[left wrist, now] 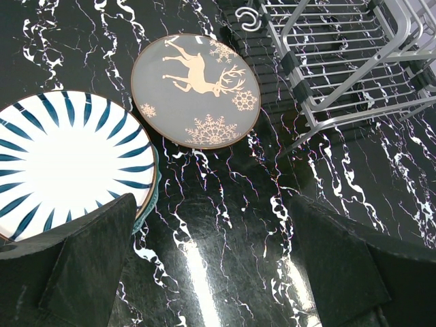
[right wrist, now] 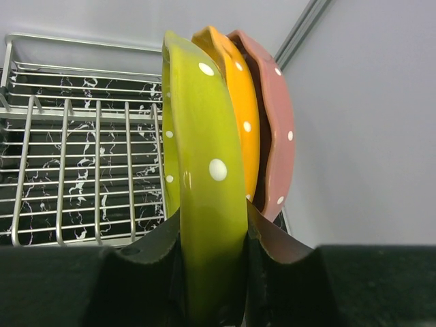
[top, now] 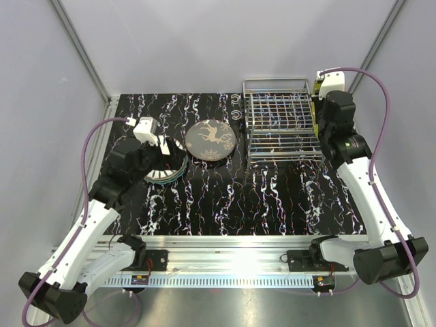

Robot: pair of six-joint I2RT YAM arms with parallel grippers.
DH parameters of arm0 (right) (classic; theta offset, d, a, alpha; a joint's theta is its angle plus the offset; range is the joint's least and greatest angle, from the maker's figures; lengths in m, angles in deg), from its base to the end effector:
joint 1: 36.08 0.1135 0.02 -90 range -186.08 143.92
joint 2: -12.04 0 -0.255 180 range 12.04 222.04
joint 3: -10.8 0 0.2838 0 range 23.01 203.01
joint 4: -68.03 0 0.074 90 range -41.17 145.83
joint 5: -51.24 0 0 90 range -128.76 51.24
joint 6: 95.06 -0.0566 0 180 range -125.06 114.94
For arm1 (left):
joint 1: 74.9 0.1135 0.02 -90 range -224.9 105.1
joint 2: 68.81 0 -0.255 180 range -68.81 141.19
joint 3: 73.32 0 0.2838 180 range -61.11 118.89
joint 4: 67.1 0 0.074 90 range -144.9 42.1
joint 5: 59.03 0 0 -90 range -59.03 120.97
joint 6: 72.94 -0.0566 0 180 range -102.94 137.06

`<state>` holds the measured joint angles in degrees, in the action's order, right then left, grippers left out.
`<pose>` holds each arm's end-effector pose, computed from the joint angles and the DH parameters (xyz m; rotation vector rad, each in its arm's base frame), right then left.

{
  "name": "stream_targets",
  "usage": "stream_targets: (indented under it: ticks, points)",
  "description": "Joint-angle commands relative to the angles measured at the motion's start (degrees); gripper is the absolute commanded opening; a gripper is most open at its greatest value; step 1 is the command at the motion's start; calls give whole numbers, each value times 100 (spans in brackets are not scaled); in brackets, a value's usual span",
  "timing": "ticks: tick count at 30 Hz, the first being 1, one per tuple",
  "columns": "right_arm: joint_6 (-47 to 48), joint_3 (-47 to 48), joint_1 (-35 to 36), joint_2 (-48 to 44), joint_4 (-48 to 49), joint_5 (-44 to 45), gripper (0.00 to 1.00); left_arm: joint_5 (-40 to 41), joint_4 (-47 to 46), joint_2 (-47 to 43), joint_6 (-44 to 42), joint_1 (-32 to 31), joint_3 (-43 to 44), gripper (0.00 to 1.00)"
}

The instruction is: Load the plates into the dish rack

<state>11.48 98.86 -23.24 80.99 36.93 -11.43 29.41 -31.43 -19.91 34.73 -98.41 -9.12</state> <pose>0.3160 0.0454 0.4186 -0.1102 1.7768 -0.4701 0.2273 -0.1006 0.3351 0.1183 1.9559 -0.5042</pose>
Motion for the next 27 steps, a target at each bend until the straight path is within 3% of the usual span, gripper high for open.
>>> stream_targets:
  ticks: [1,8,27]
  points:
    - [-27,17,-89,-241,1010,150,0,-116,-263,-4,-97,13,13,99]
    - [25,-88,-133,-110,1380,132,8,-125,-255,-4,-97,13,4,99]
    - [113,-176,-159,321,2188,18,14,-99,-228,49,-124,13,22,99]
